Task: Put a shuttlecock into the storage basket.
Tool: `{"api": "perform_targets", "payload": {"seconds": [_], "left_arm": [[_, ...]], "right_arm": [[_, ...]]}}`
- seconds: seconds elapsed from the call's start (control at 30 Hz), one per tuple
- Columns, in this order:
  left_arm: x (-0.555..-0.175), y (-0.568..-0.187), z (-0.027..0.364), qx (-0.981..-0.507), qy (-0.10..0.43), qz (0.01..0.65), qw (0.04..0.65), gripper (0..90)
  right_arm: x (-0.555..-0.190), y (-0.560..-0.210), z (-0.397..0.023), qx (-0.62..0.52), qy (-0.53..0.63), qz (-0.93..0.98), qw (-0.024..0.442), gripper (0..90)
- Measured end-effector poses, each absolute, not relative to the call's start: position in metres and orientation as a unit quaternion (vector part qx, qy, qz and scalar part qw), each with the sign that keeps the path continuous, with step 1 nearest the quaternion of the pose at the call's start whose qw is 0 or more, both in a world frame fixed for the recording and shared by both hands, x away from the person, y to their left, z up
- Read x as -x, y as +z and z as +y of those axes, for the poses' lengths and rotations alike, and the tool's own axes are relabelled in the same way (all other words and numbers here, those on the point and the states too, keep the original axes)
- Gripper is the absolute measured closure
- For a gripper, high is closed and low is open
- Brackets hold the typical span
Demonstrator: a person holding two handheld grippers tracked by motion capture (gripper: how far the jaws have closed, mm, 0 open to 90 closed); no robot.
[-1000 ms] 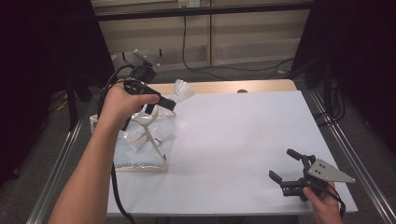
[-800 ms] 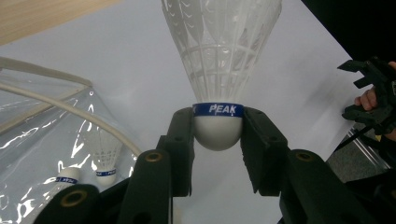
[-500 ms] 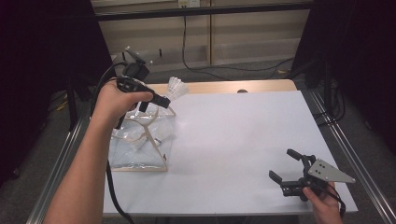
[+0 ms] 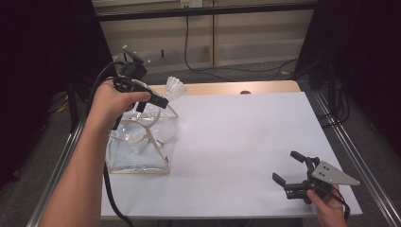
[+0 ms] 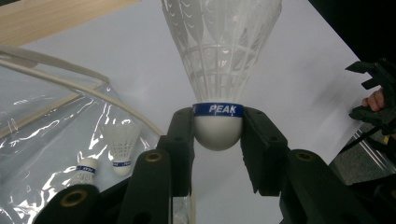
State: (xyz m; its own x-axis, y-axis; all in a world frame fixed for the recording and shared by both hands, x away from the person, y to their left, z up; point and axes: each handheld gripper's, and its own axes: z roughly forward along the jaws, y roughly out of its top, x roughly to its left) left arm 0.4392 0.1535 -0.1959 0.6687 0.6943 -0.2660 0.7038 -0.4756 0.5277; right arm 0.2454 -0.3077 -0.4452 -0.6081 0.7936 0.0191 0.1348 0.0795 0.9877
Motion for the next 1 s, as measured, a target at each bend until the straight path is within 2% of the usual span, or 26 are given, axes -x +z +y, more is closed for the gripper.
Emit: {"api": "perform_targets", "payload": {"seconds": [1.0], "left_arm": [[-0.44, -0.19, 0.177, -0.849, 0.006, 0.424, 0.316, 65.6]], "right_arm": [[-0.246, -0.445, -0.308, -0.343, 0.586, 0.678, 0.283, 0.7]]}}
